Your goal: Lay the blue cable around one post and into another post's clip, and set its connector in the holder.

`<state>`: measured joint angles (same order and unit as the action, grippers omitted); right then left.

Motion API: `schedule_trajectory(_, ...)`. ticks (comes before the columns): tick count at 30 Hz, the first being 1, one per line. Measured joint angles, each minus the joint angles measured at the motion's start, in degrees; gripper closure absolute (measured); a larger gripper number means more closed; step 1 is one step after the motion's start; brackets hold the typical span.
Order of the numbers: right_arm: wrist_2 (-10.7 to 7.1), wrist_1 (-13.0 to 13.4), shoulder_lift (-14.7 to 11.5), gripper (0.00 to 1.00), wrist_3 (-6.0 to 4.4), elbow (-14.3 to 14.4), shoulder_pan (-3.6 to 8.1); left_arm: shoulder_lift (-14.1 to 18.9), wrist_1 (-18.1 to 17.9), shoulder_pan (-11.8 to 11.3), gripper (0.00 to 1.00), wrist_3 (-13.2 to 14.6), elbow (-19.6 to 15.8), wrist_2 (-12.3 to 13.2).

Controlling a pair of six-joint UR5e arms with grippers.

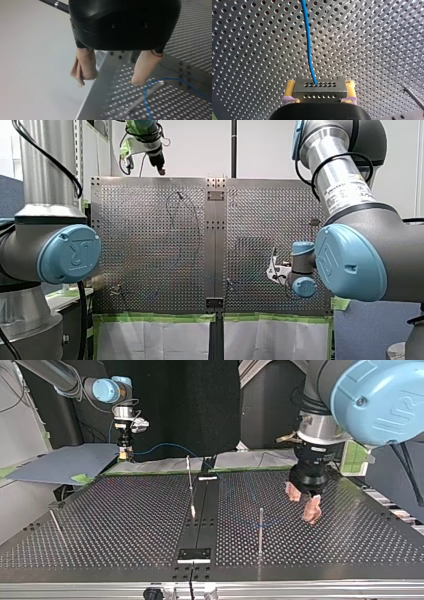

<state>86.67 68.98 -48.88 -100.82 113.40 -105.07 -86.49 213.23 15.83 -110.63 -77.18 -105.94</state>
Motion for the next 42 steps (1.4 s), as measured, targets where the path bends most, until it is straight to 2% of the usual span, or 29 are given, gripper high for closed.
schedule_trajectory(7,0.0,0.0,0.0,0.99,0.0,0.0,-0.01,0.0,2.2,0.3,0.0,4.4,0.0,-0.1)
schedule_trajectory(42,0.0,-0.1,0.0,0.99,0.21,0.0,0.0,-0.1,2.2,0.7,0.0,22.0,-0.1,-0.3)
